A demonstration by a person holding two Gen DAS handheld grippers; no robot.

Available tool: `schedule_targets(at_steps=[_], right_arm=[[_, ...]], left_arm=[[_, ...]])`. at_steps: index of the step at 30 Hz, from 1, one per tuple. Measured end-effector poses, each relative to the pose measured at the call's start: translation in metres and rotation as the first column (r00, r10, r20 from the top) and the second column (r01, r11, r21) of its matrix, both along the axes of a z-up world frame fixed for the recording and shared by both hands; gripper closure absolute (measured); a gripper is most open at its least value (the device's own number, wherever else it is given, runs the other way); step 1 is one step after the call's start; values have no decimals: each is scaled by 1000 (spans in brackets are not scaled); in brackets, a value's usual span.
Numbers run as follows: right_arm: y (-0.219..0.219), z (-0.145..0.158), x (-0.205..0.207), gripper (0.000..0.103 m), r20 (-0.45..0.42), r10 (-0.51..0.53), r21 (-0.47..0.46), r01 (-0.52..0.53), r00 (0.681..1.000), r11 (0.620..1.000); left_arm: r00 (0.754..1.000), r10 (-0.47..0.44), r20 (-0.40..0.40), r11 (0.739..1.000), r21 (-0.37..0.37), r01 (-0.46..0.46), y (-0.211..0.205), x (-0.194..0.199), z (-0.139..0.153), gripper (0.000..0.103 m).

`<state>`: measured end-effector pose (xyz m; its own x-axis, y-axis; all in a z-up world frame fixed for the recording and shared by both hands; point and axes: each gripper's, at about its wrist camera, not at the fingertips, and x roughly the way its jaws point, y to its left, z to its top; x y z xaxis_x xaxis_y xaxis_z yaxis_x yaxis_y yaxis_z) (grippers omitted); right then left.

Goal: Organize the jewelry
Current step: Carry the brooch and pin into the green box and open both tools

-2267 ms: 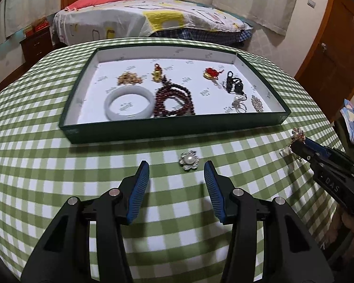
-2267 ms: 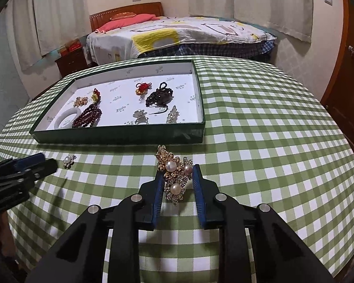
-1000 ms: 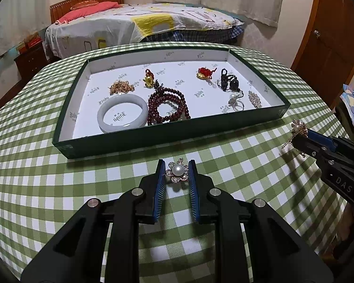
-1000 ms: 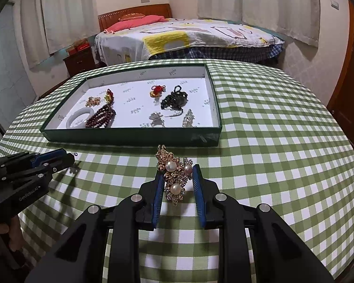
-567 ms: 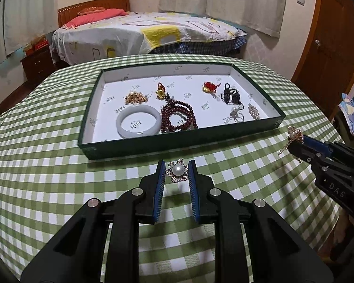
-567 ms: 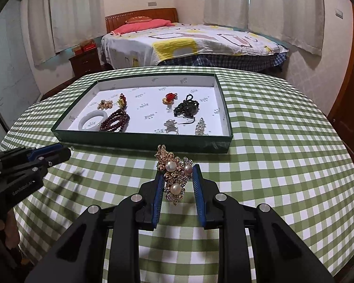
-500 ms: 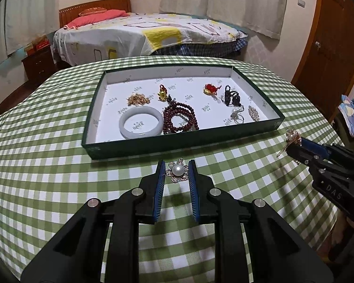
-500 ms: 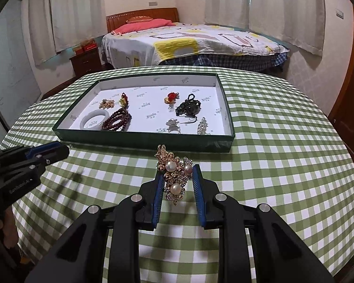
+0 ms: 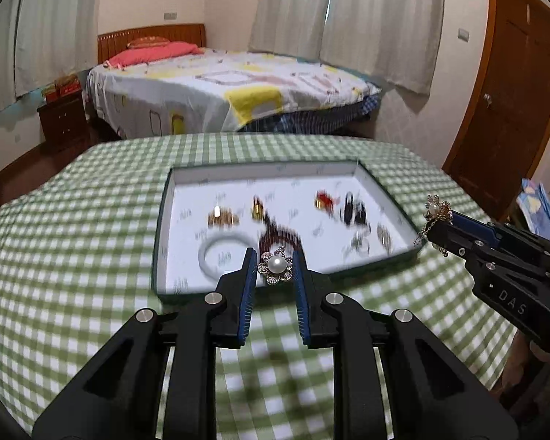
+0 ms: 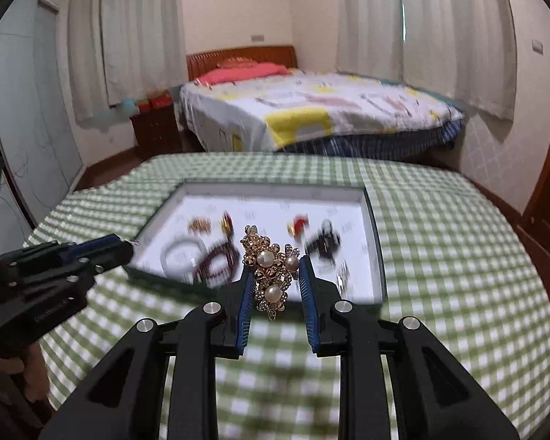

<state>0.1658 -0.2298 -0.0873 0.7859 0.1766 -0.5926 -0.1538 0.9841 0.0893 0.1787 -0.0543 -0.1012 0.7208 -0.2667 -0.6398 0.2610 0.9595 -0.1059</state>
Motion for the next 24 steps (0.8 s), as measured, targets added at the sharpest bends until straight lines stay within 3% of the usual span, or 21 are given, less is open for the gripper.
schedule_targets(at_steps=[4, 10, 16, 24], right_arm=[[7, 18, 21, 78, 57, 14, 1, -14, 998, 1000], [19, 26, 59, 78, 88, 32, 15, -33, 996, 999], [32, 13, 100, 78, 74, 43, 13, -44, 996, 999], [37, -25, 146, 78, -7, 27, 15, -27, 1000, 1000]], left_arm=[[998, 14, 57, 1000, -5, -14, 0, 24, 17, 83], [996, 40, 77, 999, -14, -39, 1, 67, 24, 83], [995, 61, 75, 998, 11, -62, -1, 107, 15, 83], [996, 95, -2, 994, 49, -95, 0, 154, -22, 83]])
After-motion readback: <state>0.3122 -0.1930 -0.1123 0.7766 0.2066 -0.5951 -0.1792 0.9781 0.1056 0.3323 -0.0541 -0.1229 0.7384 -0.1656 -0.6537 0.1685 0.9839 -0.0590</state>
